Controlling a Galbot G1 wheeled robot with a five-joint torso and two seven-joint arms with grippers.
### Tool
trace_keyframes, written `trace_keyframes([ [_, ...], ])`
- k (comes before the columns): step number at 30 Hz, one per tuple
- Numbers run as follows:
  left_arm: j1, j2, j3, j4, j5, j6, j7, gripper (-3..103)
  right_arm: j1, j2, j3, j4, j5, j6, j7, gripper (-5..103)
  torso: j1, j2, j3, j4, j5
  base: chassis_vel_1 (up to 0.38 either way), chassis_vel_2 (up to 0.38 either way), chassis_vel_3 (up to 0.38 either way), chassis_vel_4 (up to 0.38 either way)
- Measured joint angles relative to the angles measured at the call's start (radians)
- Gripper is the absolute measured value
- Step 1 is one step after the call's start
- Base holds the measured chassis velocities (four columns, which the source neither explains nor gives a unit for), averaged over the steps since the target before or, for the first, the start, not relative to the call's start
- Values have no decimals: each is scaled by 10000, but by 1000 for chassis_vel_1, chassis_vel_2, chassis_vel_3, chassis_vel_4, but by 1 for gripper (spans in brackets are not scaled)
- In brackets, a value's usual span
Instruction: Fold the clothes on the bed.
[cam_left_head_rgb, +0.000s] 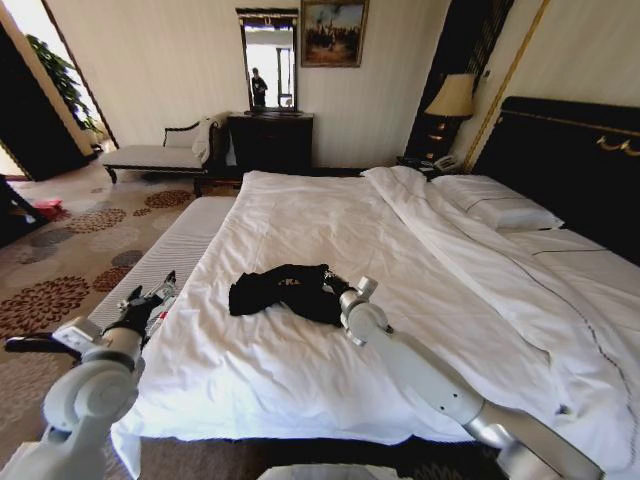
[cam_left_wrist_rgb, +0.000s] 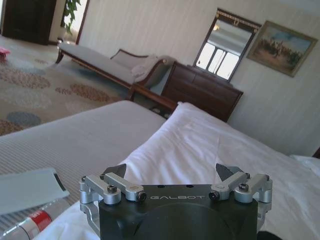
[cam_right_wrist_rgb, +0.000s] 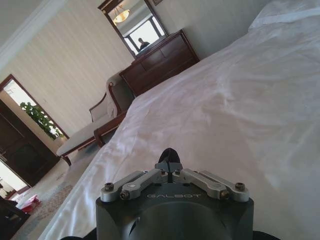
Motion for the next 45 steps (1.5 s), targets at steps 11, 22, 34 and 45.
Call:
trace_keyframes([
  [11, -2503, 901, 2747, 1129, -186, 898, -1301, 100, -651, -939, 1139, 946, -120, 1020, -1405, 0, 0, 0, -1, -5, 1, 0, 0, 0, 0],
  [22, -4984, 538, 4629, 2265, -312, 2521, -1709, 100, -922, -912, 1620, 873, -120, 1406, -2012, 0, 0, -1, -1, -1, 2, 0, 0, 0, 0],
  [34, -7243, -431, 6117, 5161, -784, 2613, -1652, 100, -1355, -990, 2070, 726, -218, 1434, -2176, 0, 1, -1, -1, -2, 0, 0, 0, 0, 0],
  [45, -7127, -819, 6643, 5621, -836, 2581, -1391, 100, -1526, -948, 2066, 632, -385, 1408, -2222, 0, -1, -1, -1, -3, 0, 0, 0, 0, 0],
])
